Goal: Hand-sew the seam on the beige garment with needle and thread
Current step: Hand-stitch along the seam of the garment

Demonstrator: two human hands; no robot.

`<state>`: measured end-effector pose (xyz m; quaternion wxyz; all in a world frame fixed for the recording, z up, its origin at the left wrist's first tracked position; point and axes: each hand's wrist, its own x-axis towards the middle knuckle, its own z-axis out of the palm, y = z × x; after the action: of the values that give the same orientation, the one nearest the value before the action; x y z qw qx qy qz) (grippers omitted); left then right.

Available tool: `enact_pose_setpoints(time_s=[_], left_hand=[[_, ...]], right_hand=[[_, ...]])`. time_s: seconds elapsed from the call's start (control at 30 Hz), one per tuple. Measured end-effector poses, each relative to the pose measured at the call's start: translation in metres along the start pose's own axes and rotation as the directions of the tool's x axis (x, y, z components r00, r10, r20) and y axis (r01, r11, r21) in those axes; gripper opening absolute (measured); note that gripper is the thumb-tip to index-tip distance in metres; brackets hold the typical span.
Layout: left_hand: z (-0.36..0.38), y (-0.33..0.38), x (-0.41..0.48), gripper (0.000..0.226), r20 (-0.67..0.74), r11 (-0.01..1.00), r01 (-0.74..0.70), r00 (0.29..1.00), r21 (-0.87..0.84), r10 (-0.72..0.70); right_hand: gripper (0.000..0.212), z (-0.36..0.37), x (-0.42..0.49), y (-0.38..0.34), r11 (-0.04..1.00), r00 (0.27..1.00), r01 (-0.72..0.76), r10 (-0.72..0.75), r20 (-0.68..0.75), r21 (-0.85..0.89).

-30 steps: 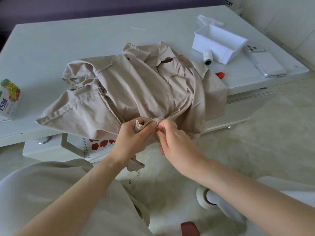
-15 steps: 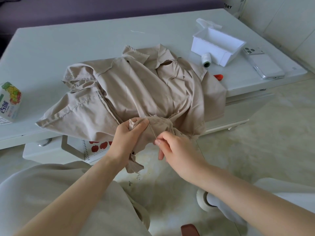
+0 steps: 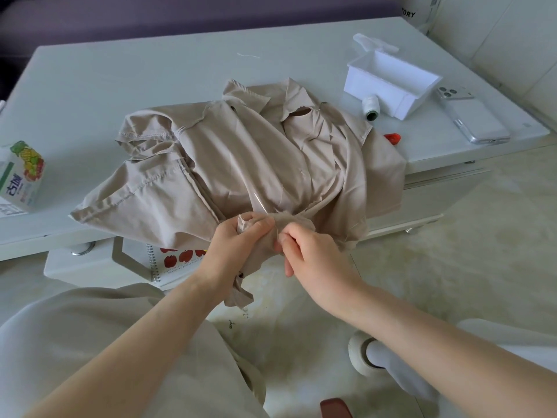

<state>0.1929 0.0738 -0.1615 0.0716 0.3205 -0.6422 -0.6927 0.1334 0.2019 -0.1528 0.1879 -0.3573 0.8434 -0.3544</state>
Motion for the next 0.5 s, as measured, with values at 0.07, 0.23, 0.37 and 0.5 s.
enact_pose_setpoints(time_s=[0.07, 0.23, 0.37, 0.5], left_hand=[[-0.003, 0.001, 0.004, 0.014, -0.086, 0.996, 0.041, 0.995, -0.075, -0.048], [-0.005, 0.001, 0.007, 0.015, -0.125, 0.994, 0.044, 0.991, -0.102, -0.057], [-0.004, 0.001, 0.006, 0.013, -0.113, 0.996, 0.035, 0.993, -0.081, -0.044], [-0.002, 0.002, 0.002, 0.013, -0.096, 1.000, -0.003, 0.995, -0.002, 0.002]], right_hand=[[0.022, 0.000, -0.006, 0.005, 0.996, 0.998, 0.066, -0.065, 0.026, -0.063], [0.018, -0.003, -0.023, 0.025, 0.967, 0.975, 0.218, -0.208, 0.083, -0.132], [0.020, -0.003, -0.031, 0.035, 0.886, 0.924, 0.376, -0.380, 0.037, -0.270], [0.025, 0.000, -0.035, 0.049, 0.699, 0.844, 0.530, -0.490, 0.218, -0.480]])
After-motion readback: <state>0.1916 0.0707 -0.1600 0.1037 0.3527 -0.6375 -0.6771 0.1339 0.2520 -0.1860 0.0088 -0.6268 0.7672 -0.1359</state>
